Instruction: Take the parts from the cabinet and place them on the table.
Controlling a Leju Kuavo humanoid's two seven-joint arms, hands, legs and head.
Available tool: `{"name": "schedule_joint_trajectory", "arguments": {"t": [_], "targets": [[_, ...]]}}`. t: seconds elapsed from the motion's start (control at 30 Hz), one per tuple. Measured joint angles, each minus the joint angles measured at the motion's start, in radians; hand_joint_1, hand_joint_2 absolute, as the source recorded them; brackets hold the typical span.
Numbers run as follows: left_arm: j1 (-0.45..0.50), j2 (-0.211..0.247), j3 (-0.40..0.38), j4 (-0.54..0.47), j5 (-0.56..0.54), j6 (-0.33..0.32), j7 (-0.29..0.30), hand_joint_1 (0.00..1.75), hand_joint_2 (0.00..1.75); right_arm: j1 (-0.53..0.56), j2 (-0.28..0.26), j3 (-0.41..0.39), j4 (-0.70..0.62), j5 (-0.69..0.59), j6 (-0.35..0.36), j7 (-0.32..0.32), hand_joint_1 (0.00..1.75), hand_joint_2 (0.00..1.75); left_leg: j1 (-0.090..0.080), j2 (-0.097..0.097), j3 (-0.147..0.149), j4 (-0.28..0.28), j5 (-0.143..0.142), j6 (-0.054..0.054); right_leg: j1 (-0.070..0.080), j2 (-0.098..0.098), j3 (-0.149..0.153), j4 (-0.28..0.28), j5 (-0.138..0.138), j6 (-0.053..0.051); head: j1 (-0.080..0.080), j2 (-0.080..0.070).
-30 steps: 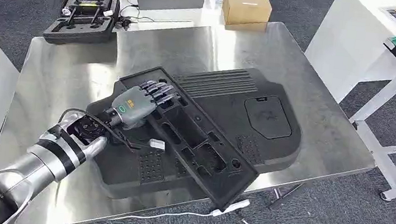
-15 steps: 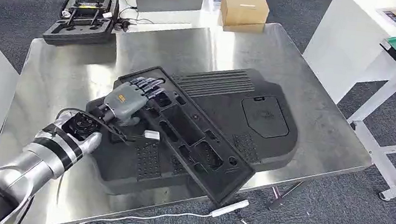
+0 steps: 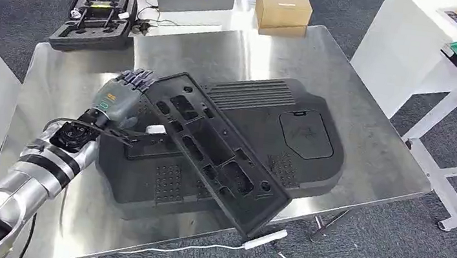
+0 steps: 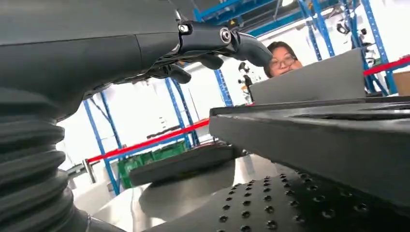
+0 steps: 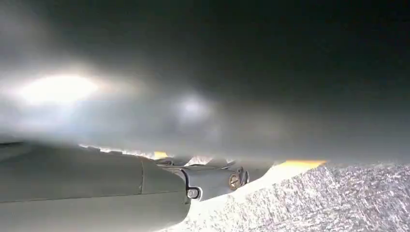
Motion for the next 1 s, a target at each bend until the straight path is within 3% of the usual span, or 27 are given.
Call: {"name": "schedule_joint_trajectory", "arguments": {"t": [0.3,0.33,0.57,0.67,0.8,1.0], "targets": [[0.015,0.0,0.078,0.0,-0.025,0.031,0.021,0.0,1.75,0.0,0.0,0.008,0.0,-0.014,-0.005,0.0,0.0,0.0,-0.001,0.0,-0.003,0.0,-0.001,0.001,-0.001,0.0,-0.003,0.0,0.0,0.0,0.0,0.0],[0.017,0.0,0.09,0.0,-0.026,0.037,0.028,0.0,0.0,0.0,0.0,0.01,0.0,-0.016,-0.006,0.0,0.0,0.0,-0.001,0.0,-0.003,0.0,-0.001,0.001,-0.001,0.0,-0.003,0.0,0.0,0.0,0.0,0.0],[0.034,-0.002,0.197,0.0,0.029,0.132,0.05,0.0,0.0,0.0,0.001,0.021,0.0,-0.032,-0.017,0.002,0.0,0.0,-0.001,0.001,-0.003,0.0,-0.001,0.001,-0.001,0.0,-0.004,0.0,0.0,0.0,0.0,0.0],[0.048,-0.008,0.273,-0.008,0.166,0.186,-0.028,0.0,0.0,0.0,0.002,0.023,0.0,-0.04,-0.021,0.002,0.0,0.0,-0.001,0.001,-0.003,0.0,-0.001,0.001,-0.001,0.0,-0.004,0.0,0.0,0.0,0.0,0.0],[0.07,-0.01,0.39,-0.025,0.332,0.2,-0.128,0.0,0.0,0.001,0.002,0.029,0.0,-0.047,-0.026,0.001,0.0,0.0,-0.001,0.001,-0.003,0.0,-0.001,0.001,-0.001,0.0,-0.004,0.0,0.0,0.0,0.0,0.0],[0.099,-0.01,0.501,-0.04,0.408,0.196,-0.18,0.0,0.0,0.0,0.002,0.037,0.0,-0.049,-0.026,0.001,0.0,0.0,-0.001,0.001,-0.003,0.0,-0.001,0.0,-0.001,0.0,-0.004,0.0,-0.001,0.0,0.0,0.0]]}}
